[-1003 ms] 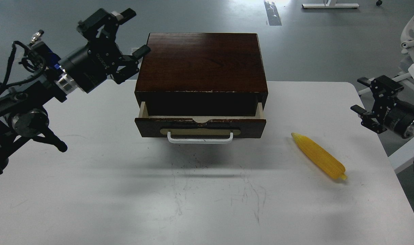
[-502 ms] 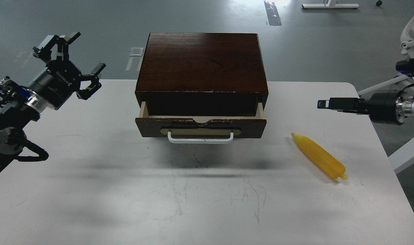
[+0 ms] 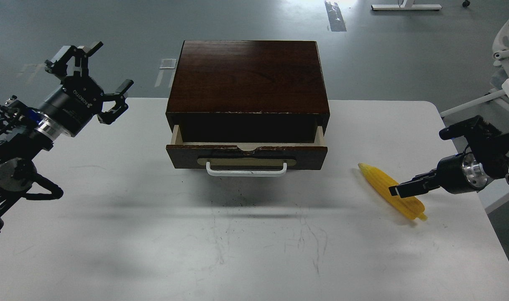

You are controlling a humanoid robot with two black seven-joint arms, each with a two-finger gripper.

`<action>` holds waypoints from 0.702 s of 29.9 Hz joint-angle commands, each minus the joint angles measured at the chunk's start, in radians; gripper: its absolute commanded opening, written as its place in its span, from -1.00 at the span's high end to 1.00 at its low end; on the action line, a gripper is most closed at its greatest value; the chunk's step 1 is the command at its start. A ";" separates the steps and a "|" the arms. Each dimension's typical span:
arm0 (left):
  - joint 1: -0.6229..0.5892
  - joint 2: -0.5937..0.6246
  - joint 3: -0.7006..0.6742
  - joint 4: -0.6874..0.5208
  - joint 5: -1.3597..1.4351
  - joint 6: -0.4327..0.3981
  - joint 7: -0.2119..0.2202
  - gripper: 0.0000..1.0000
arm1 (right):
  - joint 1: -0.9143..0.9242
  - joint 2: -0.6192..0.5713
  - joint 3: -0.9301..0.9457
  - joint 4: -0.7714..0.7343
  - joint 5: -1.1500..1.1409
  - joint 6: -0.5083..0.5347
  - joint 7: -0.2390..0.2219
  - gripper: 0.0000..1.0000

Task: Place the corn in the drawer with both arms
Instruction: 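Reach the right gripper down and grasp the yellow corn cob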

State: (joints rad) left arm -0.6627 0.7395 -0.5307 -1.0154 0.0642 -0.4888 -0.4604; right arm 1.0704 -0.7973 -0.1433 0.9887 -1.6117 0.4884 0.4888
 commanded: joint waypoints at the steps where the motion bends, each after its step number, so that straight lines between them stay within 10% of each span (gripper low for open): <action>1: 0.000 0.000 0.000 -0.002 0.000 0.000 0.000 -0.98 | 0.000 0.038 -0.028 -0.036 -0.004 0.000 0.000 -1.00; 9: 0.000 0.003 -0.002 -0.002 0.000 0.000 0.000 -0.98 | 0.000 0.087 -0.073 -0.087 -0.002 0.000 0.000 -0.69; 14: 0.000 0.001 -0.002 -0.002 0.000 0.000 0.000 -0.98 | 0.002 0.087 -0.079 -0.088 -0.002 0.000 0.000 0.81; 21: 0.000 0.001 -0.002 -0.002 0.002 0.000 0.002 -0.98 | 0.034 0.075 -0.090 -0.074 -0.001 0.000 0.000 1.00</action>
State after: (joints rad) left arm -0.6627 0.7415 -0.5323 -1.0171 0.0658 -0.4887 -0.4589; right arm 1.0813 -0.7152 -0.2318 0.9051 -1.6139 0.4888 0.4887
